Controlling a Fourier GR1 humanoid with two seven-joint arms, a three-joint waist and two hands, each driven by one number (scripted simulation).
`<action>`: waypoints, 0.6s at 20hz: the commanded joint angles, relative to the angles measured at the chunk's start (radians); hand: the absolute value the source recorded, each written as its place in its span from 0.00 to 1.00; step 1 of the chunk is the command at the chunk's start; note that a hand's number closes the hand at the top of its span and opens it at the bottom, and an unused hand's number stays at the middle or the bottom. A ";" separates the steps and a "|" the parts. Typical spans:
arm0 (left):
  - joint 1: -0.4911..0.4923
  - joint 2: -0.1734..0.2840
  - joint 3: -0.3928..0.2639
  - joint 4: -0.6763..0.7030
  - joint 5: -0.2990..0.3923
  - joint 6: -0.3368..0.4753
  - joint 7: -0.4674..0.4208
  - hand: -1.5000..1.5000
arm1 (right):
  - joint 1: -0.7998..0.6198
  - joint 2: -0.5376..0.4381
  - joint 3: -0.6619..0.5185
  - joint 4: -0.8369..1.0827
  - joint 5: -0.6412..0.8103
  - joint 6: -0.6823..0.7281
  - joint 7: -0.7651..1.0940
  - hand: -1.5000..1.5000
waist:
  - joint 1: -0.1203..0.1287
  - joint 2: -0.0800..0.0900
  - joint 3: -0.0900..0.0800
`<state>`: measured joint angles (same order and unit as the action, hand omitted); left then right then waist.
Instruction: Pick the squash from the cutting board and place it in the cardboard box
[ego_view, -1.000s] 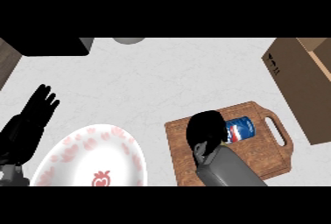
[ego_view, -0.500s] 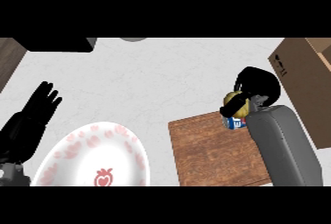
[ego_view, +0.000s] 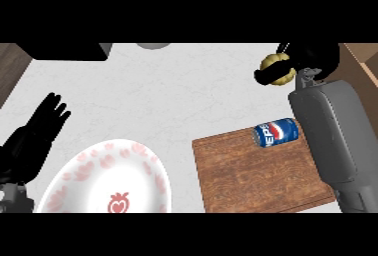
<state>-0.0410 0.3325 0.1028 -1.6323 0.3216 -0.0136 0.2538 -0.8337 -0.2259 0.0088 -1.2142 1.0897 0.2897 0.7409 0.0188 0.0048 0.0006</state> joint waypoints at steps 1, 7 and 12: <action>0.007 -0.006 0.005 -0.029 0.007 0.009 0.023 0.50 | -0.115 -0.025 -0.004 -0.049 0.057 -0.017 0.072 1.00 | -0.007 -0.008 -0.001; -0.024 -0.025 0.001 -0.002 -0.032 0.036 0.017 0.50 | -0.151 -0.114 -0.101 0.008 0.104 -0.128 0.106 1.00 | -0.014 -0.003 -0.001; 0.010 0.013 0.042 -0.022 0.005 -0.022 0.034 0.50 | -0.141 -0.212 -0.159 0.059 0.113 -0.149 0.070 1.00 | -0.011 -0.003 -0.001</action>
<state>-0.0221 0.3175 0.1122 -1.6645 0.3104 -0.0118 0.2731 -0.9755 -0.3699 -0.0942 -1.1989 1.2029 0.1782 0.8384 0.0091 0.0004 -0.0004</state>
